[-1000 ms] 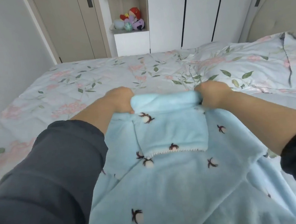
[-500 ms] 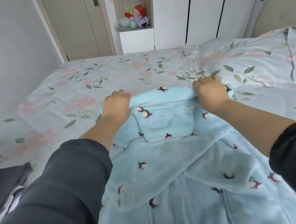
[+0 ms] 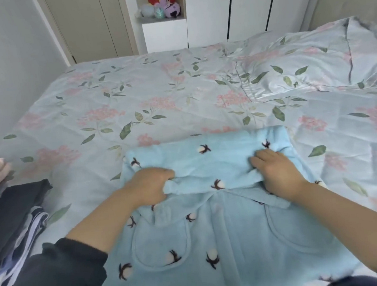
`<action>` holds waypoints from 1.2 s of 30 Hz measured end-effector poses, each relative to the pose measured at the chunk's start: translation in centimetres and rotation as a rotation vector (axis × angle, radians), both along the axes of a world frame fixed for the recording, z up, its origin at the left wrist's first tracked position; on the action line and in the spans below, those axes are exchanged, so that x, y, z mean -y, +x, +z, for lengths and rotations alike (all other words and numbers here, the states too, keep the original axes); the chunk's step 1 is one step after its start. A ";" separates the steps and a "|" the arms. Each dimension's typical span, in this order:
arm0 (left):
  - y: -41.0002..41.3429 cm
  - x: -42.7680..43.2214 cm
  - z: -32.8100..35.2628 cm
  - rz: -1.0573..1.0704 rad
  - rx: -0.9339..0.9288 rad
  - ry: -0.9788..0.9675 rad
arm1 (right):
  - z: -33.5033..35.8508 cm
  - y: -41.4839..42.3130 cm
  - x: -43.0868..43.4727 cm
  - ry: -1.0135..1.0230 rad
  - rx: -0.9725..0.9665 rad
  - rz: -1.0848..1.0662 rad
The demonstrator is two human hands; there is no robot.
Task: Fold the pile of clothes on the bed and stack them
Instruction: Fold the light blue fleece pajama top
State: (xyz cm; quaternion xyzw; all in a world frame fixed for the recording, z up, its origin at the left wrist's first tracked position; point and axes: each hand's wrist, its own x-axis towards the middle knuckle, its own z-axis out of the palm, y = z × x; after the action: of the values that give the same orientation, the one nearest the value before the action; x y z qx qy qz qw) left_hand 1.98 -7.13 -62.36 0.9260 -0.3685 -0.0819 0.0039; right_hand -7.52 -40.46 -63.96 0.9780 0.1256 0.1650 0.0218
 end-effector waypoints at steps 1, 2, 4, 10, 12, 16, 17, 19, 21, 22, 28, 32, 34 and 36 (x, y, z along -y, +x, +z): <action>-0.1 0.0 0.8 0.044 -0.152 0.002 | 0.1 -0.2 0.1 0.010 -0.040 0.010; -0.1 0.2 1.9 0.099 -0.314 -0.051 | 0.2 -0.4 0.2 0.011 -0.094 0.019; -0.1 1.3 3.9 0.195 -0.423 -0.338 | 0.7 -0.6 0.0 0.006 -0.210 0.003; 0.2 8.2 0.5 0.290 0.170 -0.251 | 5.3 0.6 -0.6 0.012 -0.653 -0.239; -1.0 9.4 -3.2 0.345 0.138 -0.161 | 6.0 2.0 -1.5 0.006 -0.406 -0.343; -1.1 9.2 -5.7 0.365 0.257 -0.173 | 2.9 4.3 -6.9 0.139 -0.117 -0.219; -0.7 8.9 -5.8 0.351 0.277 -0.179 | 1.0 4.4 -7.3 0.122 -0.203 -0.204; -0.2 8.4 -6.1 0.322 0.285 -0.191 | -2.2 4.5 -5.5 0.182 -0.319 -0.298; 0.2 7.8 -6.3 0.374 0.281 -0.226 | -3.5 5.0 -2.6 0.310 -0.306 -0.419; 0.6 7.3 -6.2 0.431 0.263 -0.246 | -3.8 5.1 -1.7 0.315 -0.296 -0.463; 2.0 3.8 -6.2 0.653 0.175 -0.179 | -3.6 5.5 -0.5 0.298 -0.272 -0.698; 1.6 3.1 -6.0 0.708 0.153 -0.221 | -3.5 4.7 0.3 0.339 -0.298 -0.767; 1.4 2.8 -5.8 0.719 0.142 -0.224 | -3.6 3.9 0.3 0.375 -0.299 -0.811; 1.2 2.7 -5.7 0.721 0.148 -0.214 | -3.7 3.1 0.4 0.381 -0.297 -0.852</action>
State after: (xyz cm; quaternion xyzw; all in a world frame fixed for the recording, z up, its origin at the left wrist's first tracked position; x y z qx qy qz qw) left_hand 3.18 -9.86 -68.03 0.9940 -0.0248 0.0307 0.1024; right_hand -4.39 -40.84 -67.65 0.9419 -0.3165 0.0202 -0.1103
